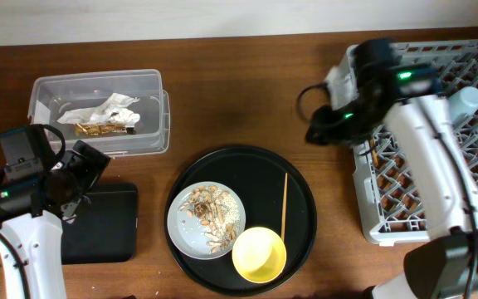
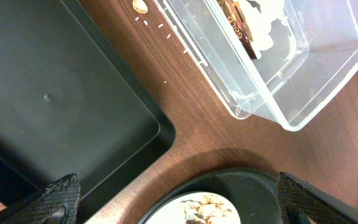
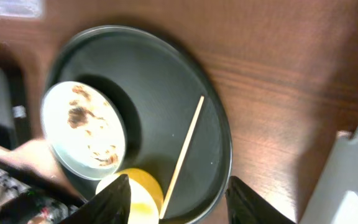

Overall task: Sort waste into correct bins and load items into the dishwasher rack
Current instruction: 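Reach the right gripper back to the remaining chopstick and grasp it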

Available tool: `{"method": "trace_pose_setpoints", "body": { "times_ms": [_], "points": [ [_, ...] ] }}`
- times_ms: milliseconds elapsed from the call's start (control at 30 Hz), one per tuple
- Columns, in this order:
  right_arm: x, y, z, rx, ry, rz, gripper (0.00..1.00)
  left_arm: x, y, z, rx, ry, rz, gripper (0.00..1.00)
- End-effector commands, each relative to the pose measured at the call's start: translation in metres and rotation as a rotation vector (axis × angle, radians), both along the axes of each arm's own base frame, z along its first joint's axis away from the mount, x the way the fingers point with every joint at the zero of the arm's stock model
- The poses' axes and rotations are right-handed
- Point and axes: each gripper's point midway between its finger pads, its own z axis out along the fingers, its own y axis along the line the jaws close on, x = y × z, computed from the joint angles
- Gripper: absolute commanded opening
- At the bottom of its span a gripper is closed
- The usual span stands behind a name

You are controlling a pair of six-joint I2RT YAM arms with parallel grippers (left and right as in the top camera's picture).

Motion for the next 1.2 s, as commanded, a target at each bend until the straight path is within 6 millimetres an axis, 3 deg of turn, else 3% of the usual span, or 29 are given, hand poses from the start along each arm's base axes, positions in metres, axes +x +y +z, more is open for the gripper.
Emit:
{"method": "trace_pose_setpoints", "body": {
  "times_ms": [0, 133, 333, 433, 500, 967, 1167],
  "points": [
    [-0.013, 0.005, -0.052, -0.163, 0.085, -0.124, 0.51, 0.000, 0.000, 0.000, -0.011, -0.002, 0.013, 0.99],
    [-0.024, 0.030, -0.095, -0.154, 0.103, -0.159, 0.50, 0.000, 0.000, 0.000, -0.011, -0.002, 0.013, 0.99],
    [-0.048, 0.058, -0.137, -0.155, 0.116, -0.147, 0.46, 0.000, 0.000, 0.000, -0.011, -0.002, 0.013, 0.99],
    [-0.062, 0.066, -0.152, -0.172, 0.130, -0.129, 0.43, 0.000, 0.000, 0.000, -0.011, -0.002, 0.013, 0.99],
    [-0.073, 0.057, -0.168, -0.263, 0.142, -0.150, 0.43, 0.000, 0.000, 0.000, -0.011, -0.002, 0.013, 0.99],
    [-0.106, 0.039, -0.197, -0.333, 0.248, -0.222, 0.37, 0.000, 0.000, 0.000, -0.011, -0.002, 0.013, 0.99],
    [-0.112, 0.050, -0.200, -0.327, 0.234, -0.183, 0.33, 0.000, 0.000, 0.000, -0.011, -0.002, 0.013, 0.99]
  ]
}}
